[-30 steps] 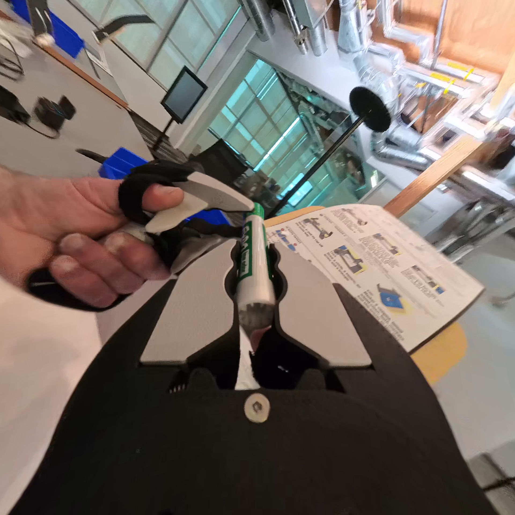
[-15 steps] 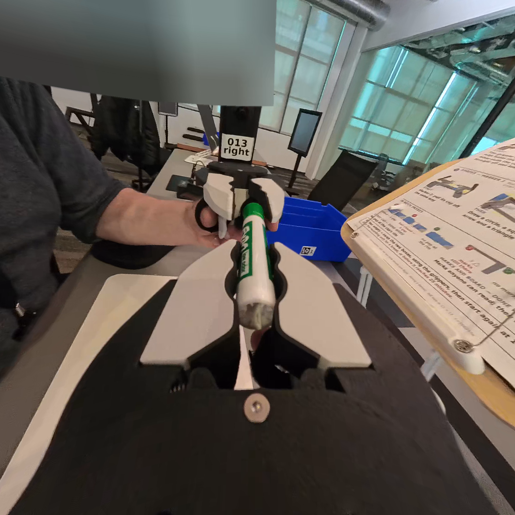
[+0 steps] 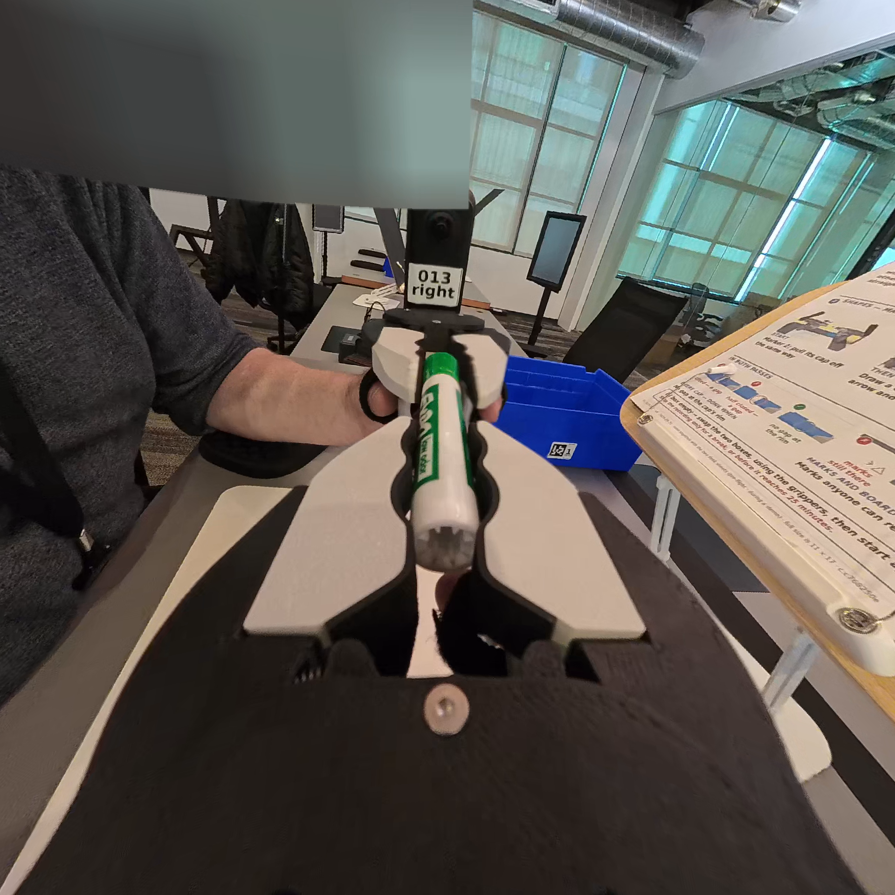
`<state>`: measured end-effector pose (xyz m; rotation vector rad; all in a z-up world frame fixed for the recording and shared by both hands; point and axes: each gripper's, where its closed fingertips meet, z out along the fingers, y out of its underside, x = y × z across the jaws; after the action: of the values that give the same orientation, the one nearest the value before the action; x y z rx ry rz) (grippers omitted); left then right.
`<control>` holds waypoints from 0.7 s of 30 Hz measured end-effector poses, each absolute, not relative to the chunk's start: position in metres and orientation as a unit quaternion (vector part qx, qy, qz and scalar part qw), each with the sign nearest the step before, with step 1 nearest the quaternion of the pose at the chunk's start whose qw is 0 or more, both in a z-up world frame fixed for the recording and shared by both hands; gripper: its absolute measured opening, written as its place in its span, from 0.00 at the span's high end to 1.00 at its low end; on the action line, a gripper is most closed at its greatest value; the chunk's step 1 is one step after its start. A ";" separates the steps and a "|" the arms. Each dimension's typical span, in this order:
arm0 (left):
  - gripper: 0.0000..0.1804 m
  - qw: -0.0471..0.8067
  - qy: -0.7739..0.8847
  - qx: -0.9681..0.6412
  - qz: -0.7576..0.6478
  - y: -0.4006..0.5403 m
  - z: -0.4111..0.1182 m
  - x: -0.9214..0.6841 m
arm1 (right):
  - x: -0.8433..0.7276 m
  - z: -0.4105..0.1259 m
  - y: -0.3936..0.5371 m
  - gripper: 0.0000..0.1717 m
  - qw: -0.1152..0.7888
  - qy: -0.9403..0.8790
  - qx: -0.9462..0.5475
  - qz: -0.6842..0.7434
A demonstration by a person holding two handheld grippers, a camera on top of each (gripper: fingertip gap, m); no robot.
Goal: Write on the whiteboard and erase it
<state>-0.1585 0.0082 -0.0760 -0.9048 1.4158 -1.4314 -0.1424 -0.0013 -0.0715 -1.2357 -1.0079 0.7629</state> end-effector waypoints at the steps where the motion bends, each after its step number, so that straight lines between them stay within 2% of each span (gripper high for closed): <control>1: 0.84 0.448 0.573 -0.364 -0.582 0.007 -0.076 -0.159 | -0.142 -0.071 -0.002 0.88 0.635 -0.441 -0.539 0.334; 11: 0.89 0.443 0.579 -0.346 -0.591 0.000 -0.074 -0.160 | -0.143 -0.076 -0.004 0.88 0.623 -0.455 -0.544 0.331; 21: 0.89 0.458 0.592 -0.345 -0.566 -0.003 -0.074 -0.161 | -0.144 -0.075 -0.006 0.88 0.630 -0.447 -0.535 0.342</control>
<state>-0.1606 -0.0027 -0.0739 -0.8502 1.4587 -1.3937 -0.1441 -0.0063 -0.0752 -1.2257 -1.0240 0.7838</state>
